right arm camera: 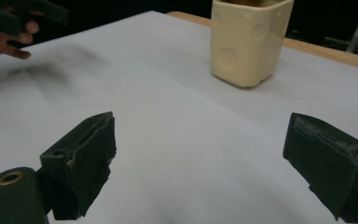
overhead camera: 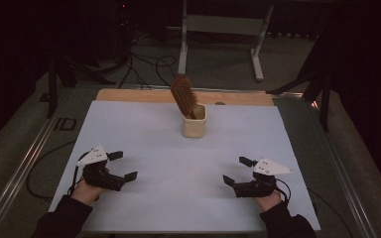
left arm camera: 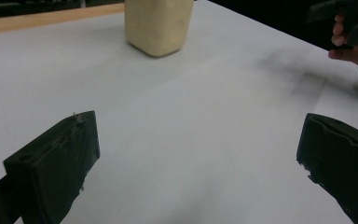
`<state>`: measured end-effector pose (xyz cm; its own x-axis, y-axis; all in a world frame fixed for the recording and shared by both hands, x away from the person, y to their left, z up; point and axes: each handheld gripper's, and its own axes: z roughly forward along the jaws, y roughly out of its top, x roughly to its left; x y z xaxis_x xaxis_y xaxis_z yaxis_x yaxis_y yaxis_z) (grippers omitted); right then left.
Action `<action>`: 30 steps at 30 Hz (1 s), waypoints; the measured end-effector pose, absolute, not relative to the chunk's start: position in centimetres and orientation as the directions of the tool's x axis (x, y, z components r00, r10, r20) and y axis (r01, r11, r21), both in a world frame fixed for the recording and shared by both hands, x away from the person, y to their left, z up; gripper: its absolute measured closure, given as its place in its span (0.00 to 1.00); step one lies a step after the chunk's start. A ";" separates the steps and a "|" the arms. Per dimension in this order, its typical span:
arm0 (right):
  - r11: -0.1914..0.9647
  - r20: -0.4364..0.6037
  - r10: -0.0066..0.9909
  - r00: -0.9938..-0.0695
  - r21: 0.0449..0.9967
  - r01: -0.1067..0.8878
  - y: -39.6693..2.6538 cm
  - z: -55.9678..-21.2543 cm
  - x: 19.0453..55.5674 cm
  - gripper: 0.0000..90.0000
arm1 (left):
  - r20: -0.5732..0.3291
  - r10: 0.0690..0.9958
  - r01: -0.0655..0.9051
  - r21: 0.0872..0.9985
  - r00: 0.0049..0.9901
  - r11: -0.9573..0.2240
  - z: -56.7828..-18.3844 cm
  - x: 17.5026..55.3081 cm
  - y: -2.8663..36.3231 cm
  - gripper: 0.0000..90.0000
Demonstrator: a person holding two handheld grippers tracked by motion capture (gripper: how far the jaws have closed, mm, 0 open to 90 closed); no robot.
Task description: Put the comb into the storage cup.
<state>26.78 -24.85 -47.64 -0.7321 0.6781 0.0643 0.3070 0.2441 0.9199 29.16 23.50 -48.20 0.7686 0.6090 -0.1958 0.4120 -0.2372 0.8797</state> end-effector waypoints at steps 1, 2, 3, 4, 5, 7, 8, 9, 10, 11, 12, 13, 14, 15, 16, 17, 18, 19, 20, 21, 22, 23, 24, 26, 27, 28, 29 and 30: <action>0.239 0.062 0.672 -0.738 0.925 0.296 -25.1 -47.7 26.7 0.10 | -0.188 0.618 0.411 0.880 0.764 -0.240 -48.6 28.8 23.9 0.00; 0.243 0.058 0.673 -0.738 0.925 0.294 -25.2 -47.7 26.6 0.10 | -0.187 0.620 0.412 0.878 0.762 -0.242 -48.9 28.5 24.0 0.00; 0.242 0.056 0.672 -0.739 0.926 0.291 -25.4 -47.8 26.6 0.10 | -0.187 0.624 0.415 0.877 0.758 -0.242 -49.1 28.4 24.1 0.00; 0.241 0.055 0.672 -0.739 0.926 0.289 -25.5 -47.8 26.5 0.10 | -0.183 0.628 0.416 0.876 0.756 -0.245 -49.3 28.2 24.4 0.00; 0.247 0.052 0.673 -0.738 0.924 0.290 -25.6 -47.9 26.5 0.10 | -0.183 0.631 0.417 0.876 0.754 -0.244 -49.4 28.1 24.5 0.00; 0.249 0.047 0.671 -0.740 0.926 0.285 -25.9 -48.1 26.3 0.10 | -0.182 0.636 0.416 0.877 0.750 -0.240 -49.6 27.7 24.8 0.00; 0.252 0.045 0.669 -0.742 0.926 0.283 -25.9 -48.1 26.2 0.10 | -0.182 0.636 0.416 0.877 0.750 -0.240 -49.6 27.7 24.8 0.00; 0.250 0.045 0.664 -0.746 0.928 0.278 -26.1 -48.2 26.1 0.10 | -0.173 0.641 0.413 0.877 0.747 -0.245 -49.7 27.4 25.2 0.00; 0.250 0.045 0.664 -0.746 0.928 0.278 -26.1 -48.2 26.1 0.10 | -0.173 0.641 0.413 0.877 0.747 -0.245 -49.7 27.4 25.2 0.00; 0.245 0.046 0.657 -0.752 0.931 0.270 -26.3 -48.4 25.8 0.10 | -0.173 0.646 0.414 0.878 0.743 -0.240 -49.9 27.0 25.4 0.00; 0.245 0.046 0.657 -0.752 0.931 0.270 -26.3 -48.4 25.8 0.10 | -0.173 0.646 0.414 0.878 0.743 -0.240 -49.9 27.0 25.4 0.00; 0.243 0.049 0.655 -0.754 0.931 0.272 -26.7 -48.6 25.6 0.10 | -0.164 0.655 0.414 0.876 0.738 -0.246 -50.0 26.7 25.7 0.00; 0.237 0.051 0.656 -0.753 0.933 0.270 -26.8 -48.8 25.6 0.10 | -0.154 0.656 0.407 0.878 0.739 -0.253 -50.1 26.4 25.9 0.00; 0.236 0.058 0.660 -0.749 0.931 0.280 -27.0 -48.9 25.6 0.10 | -0.154 0.654 0.406 0.879 0.740 -0.252 -50.1 26.3 25.9 0.00; 0.237 0.055 0.659 -0.750 0.931 0.277 -27.1 -49.0 25.5 0.10 | -0.150 0.651 0.402 0.878 0.744 -0.258 -50.2 26.1 26.0 0.00; 0.240 0.055 0.664 -0.746 0.929 0.283 -27.2 -49.2 25.5 0.10 | -0.144 0.651 0.399 0.879 0.745 -0.261 -50.3 25.9 26.1 0.00; 0.241 0.054 0.669 -0.741 0.928 0.285 -27.3 -49.3 25.4 0.10 | -0.138 0.649 0.393 0.880 0.748 -0.266 -50.3 25.7 26.2 0.00; 0.239 0.059 0.673 -0.738 0.926 0.291 -27.4 -49.4 25.4 0.10 | -0.136 0.649 0.391 0.881 0.749 -0.267 -50.4 25.5 26.2 0.00; 0.242 0.057 0.674 -0.737 0.925 0.293 -27.5 -49.4 25.4 0.10 | -0.135 0.652 0.392 0.880 0.746 -0.266 -50.4 25.3 26.4 0.00; 0.242 0.057 0.679 -0.732 0.924 0.296 -27.5 -49.5 25.3 0.10 | -0.138 0.656 0.394 0.881 0.742 -0.261 -50.5 25.2 26.5 0.00; 0.243 0.057 0.681 -0.730 0.923 0.298 -27.6 -49.6 25.3 0.10 | -0.141 0.664 0.400 0.880 0.734 -0.255 -50.6 25.1 26.7 0.00; 0.244 0.062 0.685 -0.725 0.919 0.309 -27.7 -49.7 25.3 0.10 | -0.139 0.666 0.400 0.880 0.733 -0.256 -50.7 25.0 26.9 0.00; 0.240 0.070 0.684 -0.726 0.918 0.315 -27.8 -49.7 25.3 0.10 | -0.136 0.674 0.404 0.877 0.726 -0.258 -50.8 24.9 27.1 0.00; 0.224 0.090 0.685 -0.723 0.918 0.326 -27.9 -49.8 25.4 0.10 | -0.134 0.686 0.407 0.878 0.715 -0.253 -51.0 24.7 27.5 0.00; 0.228 0.087 0.691 -0.717 0.916 0.331 -27.9 -49.9 25.5 0.10 | -0.135 0.690 0.410 0.877 0.711 -0.251 -51.1 24.7 27.6 0.00; 0.226 0.090 0.693 -0.716 0.915 0.334 -27.9 -49.9 25.5 0.10 | -0.127 0.697 0.407 0.878 0.706 -0.253 -51.2 24.6 27.7 0.00; 0.231 0.089 0.692 -0.717 0.913 0.336 -27.9 -50.0 25.6 0.10 | -0.125 0.700 0.405 0.880 0.703 -0.249 -51.2 24.6 27.8 0.00; 0.237 0.085 0.694 -0.715 0.911 0.338 -27.9 -50.1 25.6 0.10 | -0.127 0.704 0.405 0.882 0.699 -0.243 -51.1 24.6 27.9 0.00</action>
<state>25.65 -27.87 -50.06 -0.7154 0.6935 0.0847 0.3376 0.2371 0.9109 24.59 27.89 -51.11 0.6986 0.7042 -0.1267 0.4048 -0.2429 0.8816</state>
